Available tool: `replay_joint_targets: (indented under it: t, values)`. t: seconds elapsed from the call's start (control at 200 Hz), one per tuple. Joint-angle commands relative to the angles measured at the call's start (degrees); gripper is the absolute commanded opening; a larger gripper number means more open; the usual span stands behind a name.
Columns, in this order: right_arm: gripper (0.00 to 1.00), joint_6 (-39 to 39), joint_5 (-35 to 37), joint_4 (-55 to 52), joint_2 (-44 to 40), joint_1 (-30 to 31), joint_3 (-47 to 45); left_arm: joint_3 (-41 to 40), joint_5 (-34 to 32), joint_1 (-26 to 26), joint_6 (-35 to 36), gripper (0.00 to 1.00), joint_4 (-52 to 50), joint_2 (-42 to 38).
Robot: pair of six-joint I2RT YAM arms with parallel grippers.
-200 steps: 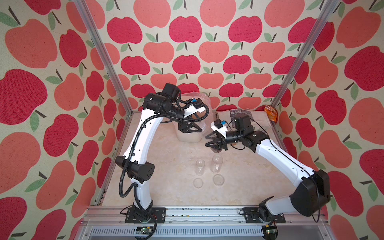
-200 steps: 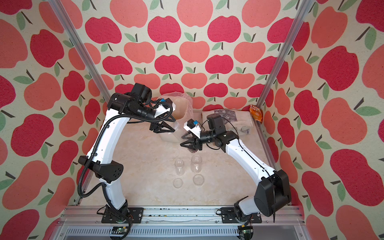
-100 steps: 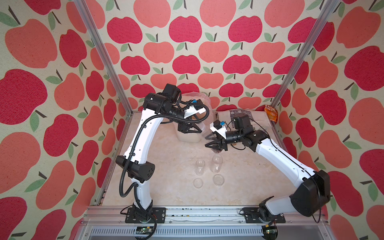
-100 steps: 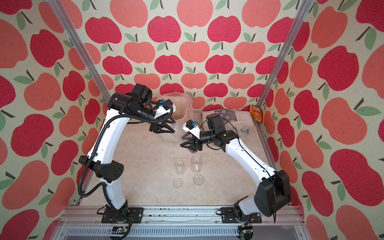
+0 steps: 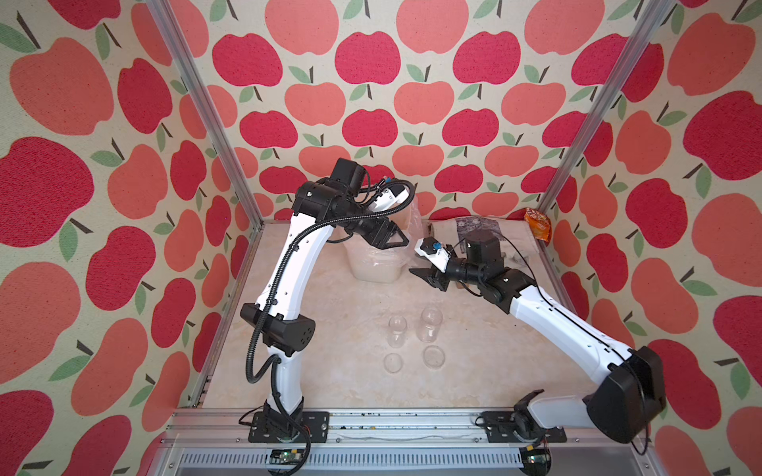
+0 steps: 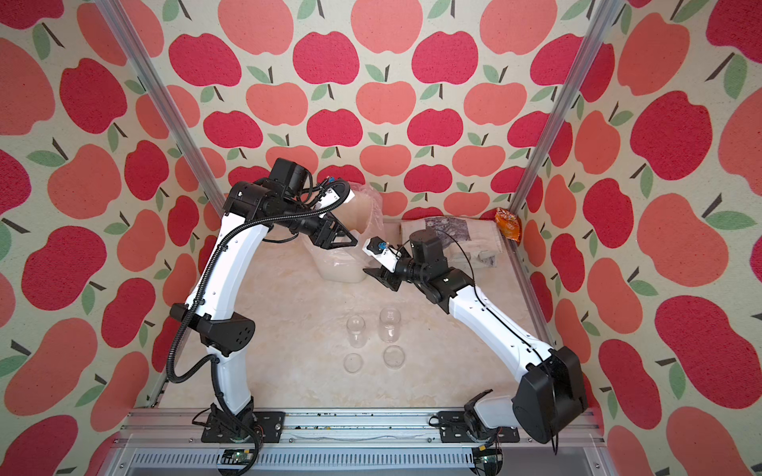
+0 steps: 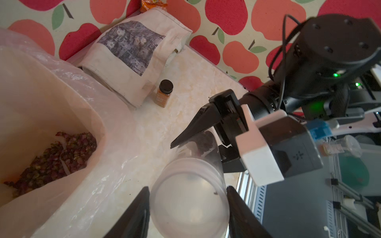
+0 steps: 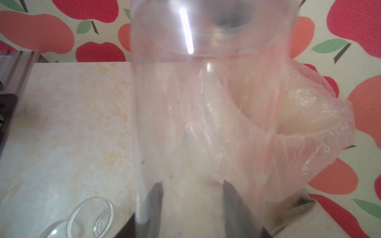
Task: Empty the moldy dried flower tea in the jars
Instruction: Unscrew the lid from the jar.
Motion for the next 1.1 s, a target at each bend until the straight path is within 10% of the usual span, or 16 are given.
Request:
replay_joint_targets:
  t: [0.0, 0.265, 0.635, 0.876, 1.096]
  values:
    - [0.0, -7.2, 6.54, 7.94, -1.58, 3.61, -1.59, 1.55, -5.18, -0.45, -20.54, 0.07, 4.69, 1.22]
    - [0.0, -6.31, 6.28, 10.3, -1.76, 4.86, -2.88, -1.09, -4.57, -0.89, -24.99, 0.26, 6.4, -0.32]
    - [0.0, 1.06, -6.27, 6.06, -3.07, 2.43, -2.53, -3.76, -6.48, 0.07, -6.92, 0.97, 11.4, -7.53]
    - [0.0, 10.61, -26.86, 3.1, -3.14, -3.16, -0.29, -15.57, 7.07, 1.04, 21.29, 0.97, 9.72, -16.45]
    - [0.0, 10.43, -33.48, -1.15, -2.32, -3.82, 1.44, -20.02, 11.98, 1.07, 29.99, 0.94, 8.02, -18.21]
